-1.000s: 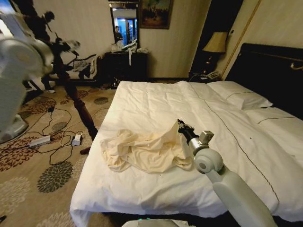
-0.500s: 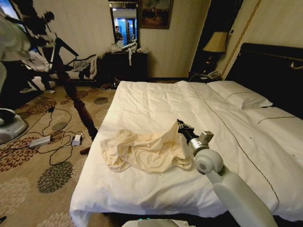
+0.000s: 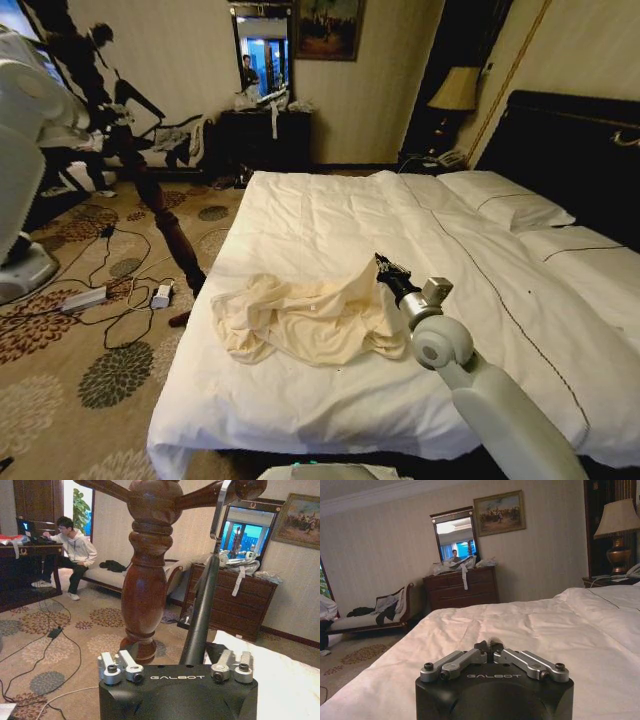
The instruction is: Pick up the clothes from the bed and hang them on the clothes hanger.
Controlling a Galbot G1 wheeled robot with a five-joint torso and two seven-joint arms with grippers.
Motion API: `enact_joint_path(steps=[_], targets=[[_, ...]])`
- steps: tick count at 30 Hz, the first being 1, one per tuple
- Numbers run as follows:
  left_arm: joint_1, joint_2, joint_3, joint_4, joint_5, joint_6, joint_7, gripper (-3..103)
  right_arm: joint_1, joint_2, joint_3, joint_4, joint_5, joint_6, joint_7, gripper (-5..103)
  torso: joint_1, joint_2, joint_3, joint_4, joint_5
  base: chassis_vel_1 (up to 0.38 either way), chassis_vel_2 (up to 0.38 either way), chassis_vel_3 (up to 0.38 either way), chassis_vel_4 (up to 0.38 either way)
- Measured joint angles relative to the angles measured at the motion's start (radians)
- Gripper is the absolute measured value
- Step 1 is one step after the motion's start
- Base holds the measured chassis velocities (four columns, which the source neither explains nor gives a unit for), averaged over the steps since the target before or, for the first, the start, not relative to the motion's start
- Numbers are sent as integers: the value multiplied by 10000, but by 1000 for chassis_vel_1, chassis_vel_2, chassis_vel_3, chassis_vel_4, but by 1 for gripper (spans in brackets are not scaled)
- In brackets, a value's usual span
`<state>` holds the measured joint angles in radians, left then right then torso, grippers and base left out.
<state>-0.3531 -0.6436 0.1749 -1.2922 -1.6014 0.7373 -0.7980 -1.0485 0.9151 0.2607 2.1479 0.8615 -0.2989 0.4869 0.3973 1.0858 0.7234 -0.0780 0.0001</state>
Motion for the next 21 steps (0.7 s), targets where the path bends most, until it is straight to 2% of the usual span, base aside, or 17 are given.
enact_joint_path(steps=[1, 3, 6, 9, 10, 12, 14, 16, 21], targets=[[54, 3, -34, -18, 30, -1, 40, 68, 8, 0, -19, -7, -8, 1, -5, 0, 0, 0, 0, 0, 1, 0, 0, 0, 0], [96, 7, -61, -37, 80, -2, 75, 68, 23, 4, -30, -13, -11, 2, -7, 0, 0, 0, 0, 0, 0, 0, 0, 0, 0], [209, 16, -126, -144, 192, -6, 199, 51, 44, -3, -64, -42, -13, 2, -17, 0, 0, 0, 0, 4, -1, 0, 0, 0, 0], [255, 25, -152, -221, 230, -8, 245, 45, 56, -15, -75, -57, -17, 6, -25, 0, 0, 0, 0, 2, -1, 0, 0, 0, 0], [282, 46, -164, -289, 259, -9, 297, 35, 68, -16, -82, -62, -17, 10, -29, 0, 0, 0, 0, 0, 1, 0, 0, 0, 0], [288, 55, -166, -311, 272, -11, 343, 35, 70, -16, -83, -62, -18, 11, -31, 0, 1, 0, 0, 0, 0, 0, 0, 0, 0], [291, 68, -167, -336, 279, -11, 407, 24, 70, -15, -83, -66, -23, 13, -32, 0, 1, 0, 0, 0, 0, 0, 0, 0, 0], [291, 98, -173, -386, 337, -53, 451, 18, 57, -15, -84, -76, -40, 24, -35, 0, 0, 0, 0, -1, 2, 0, 0, 0, 0], [313, 181, -173, -596, 507, -148, 777, 18, 63, 6, -91, -91, -45, 35, -35, 0, 0, -1, 0, 3, -2, 0, 0, 0, 0]])
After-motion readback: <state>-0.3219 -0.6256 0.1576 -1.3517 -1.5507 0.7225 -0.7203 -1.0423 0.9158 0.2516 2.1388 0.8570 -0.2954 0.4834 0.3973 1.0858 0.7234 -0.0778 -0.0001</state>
